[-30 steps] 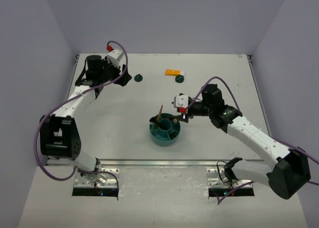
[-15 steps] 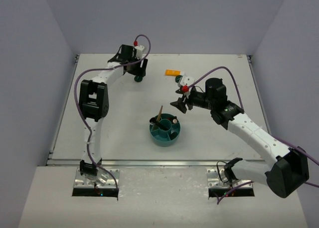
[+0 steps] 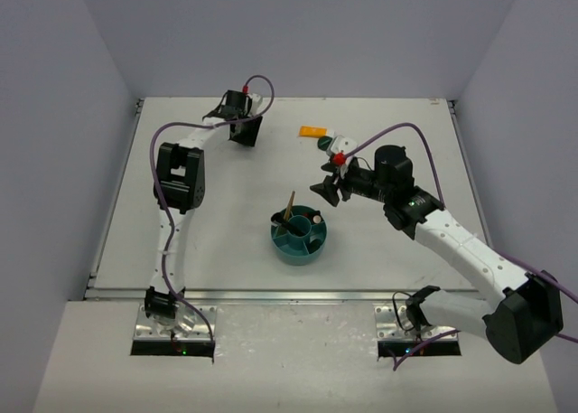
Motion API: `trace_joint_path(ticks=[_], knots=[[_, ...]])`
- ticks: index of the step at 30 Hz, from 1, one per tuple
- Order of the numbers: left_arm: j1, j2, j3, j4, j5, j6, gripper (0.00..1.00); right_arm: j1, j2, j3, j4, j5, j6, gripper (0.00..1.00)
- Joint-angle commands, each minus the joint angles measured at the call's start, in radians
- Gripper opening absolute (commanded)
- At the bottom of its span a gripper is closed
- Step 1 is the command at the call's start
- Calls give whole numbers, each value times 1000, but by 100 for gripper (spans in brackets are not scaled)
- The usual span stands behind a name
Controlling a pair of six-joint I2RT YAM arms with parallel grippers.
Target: Organize the makeup
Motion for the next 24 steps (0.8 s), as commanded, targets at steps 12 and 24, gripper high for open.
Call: trace_joint_path(ticks=[12, 24], knots=[[-4, -74, -80, 91, 93, 33, 0, -9, 4, 28, 28, 80, 81, 60], [-5, -567, -212, 128, 734, 302, 0, -184, 311, 469, -226, -132, 708, 63]])
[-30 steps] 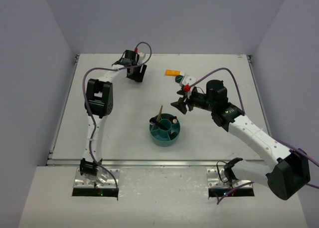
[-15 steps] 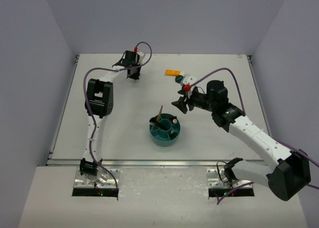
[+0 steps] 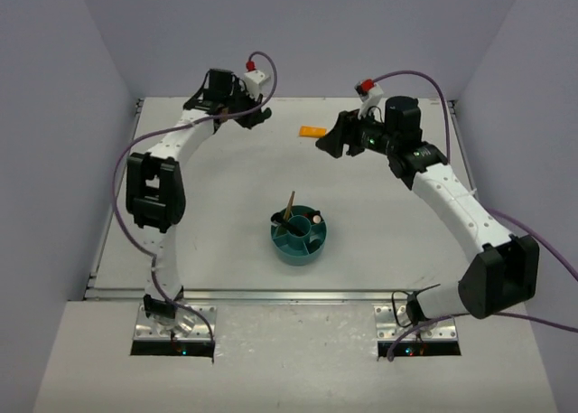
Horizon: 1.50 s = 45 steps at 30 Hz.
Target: Organize the makeup
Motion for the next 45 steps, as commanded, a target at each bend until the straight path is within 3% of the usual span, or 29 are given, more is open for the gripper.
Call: trace_joint_path(ticks=[1, 6, 14, 26, 34, 38, 40, 43, 44, 45], knots=[[-8, -310, -62, 45, 373, 168, 0, 2, 101, 167, -72, -130, 225, 63], [-26, -402, -117, -84, 494, 199, 0, 3, 206, 251, 66, -218, 404, 64], [-55, -456, -154, -95, 519, 225, 0, 23, 273, 233, 352, -342, 530, 66], [-81, -472, -193, -106, 501, 237, 0, 39, 341, 286, 315, -225, 515, 61], [-94, -472, -198, -106, 499, 235, 0, 42, 385, 306, 348, -237, 554, 45], [-101, -470, -195, -104, 498, 234, 0, 45, 407, 320, 357, -254, 566, 25], [-103, -469, -195, -104, 498, 232, 0, 45, 405, 314, 359, -244, 562, 7], [-103, -472, -199, -106, 485, 227, 0, 45, 380, 297, 337, -212, 524, 0], [-103, -473, -200, -106, 470, 219, 14, 45, 363, 293, 299, -194, 492, 0], [-102, -472, -200, -106, 456, 205, 44, 45, 343, 293, 258, -170, 464, 0]])
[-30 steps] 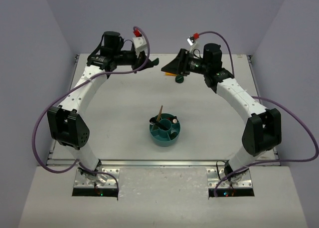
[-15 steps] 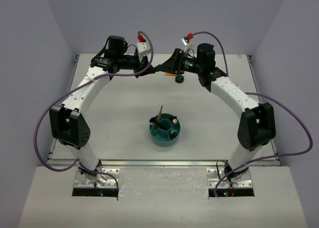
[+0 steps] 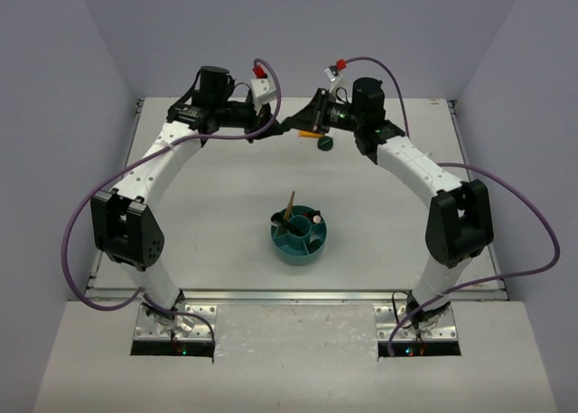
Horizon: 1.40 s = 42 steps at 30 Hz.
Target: Organize the makeup
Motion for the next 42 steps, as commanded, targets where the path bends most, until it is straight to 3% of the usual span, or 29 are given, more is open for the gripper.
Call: trace_joint_path(ticks=[1, 3, 9, 13, 17, 26, 34, 42], knots=[[-11, -33, -2, 27, -11, -27, 66, 0, -81, 26, -81, 97, -126, 0], [-10, -29, -2, 38, -83, -75, 99, 0, -138, 49, -275, 172, -252, 0], [34, -17, -17, 95, -321, -171, 100, 2, -281, 87, -869, 366, -454, 0], [55, -5, -22, 100, -451, -177, 100, 11, -348, 18, -1068, 350, -469, 0], [67, 7, -39, 108, -480, -173, 100, 32, -412, -121, -1107, 220, -386, 0], [65, 18, -54, 117, -453, -199, 100, 105, -414, -326, -933, 229, -260, 0], [67, 5, -79, 119, -476, -183, 100, 113, -368, -373, -833, 278, -248, 0], [67, -5, -89, 119, -483, -180, 100, 140, -299, -341, -862, 323, -302, 0]])
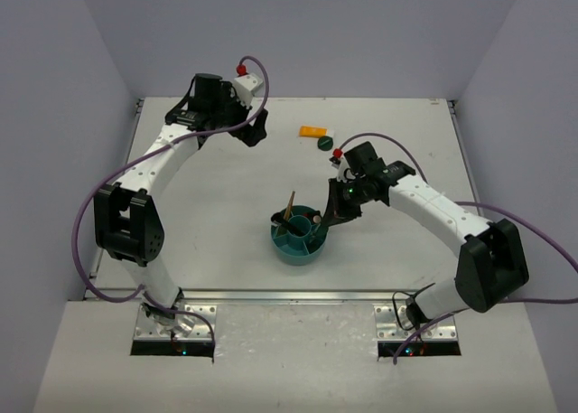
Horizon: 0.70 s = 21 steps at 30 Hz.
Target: Organize the makeup
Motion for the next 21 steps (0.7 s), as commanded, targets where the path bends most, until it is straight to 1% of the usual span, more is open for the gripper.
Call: trace_joint_path(ticks=[1, 10, 13, 18, 21], knots=[[4, -36, -10, 39, -5, 2, 100, 19, 29, 36, 4, 44, -31, 0], [6, -33, -11, 41, -8, 9, 100, 35, 51, 29, -6, 77, -51, 1], [4, -33, -11, 42, -8, 11, 100, 40, 64, 51, -17, 84, -54, 9], [7, -34, -14, 42, -12, 16, 100, 41, 75, 65, -25, 77, -60, 27], [7, -33, -14, 42, -11, 17, 100, 41, 76, 72, -28, 68, -66, 32]])
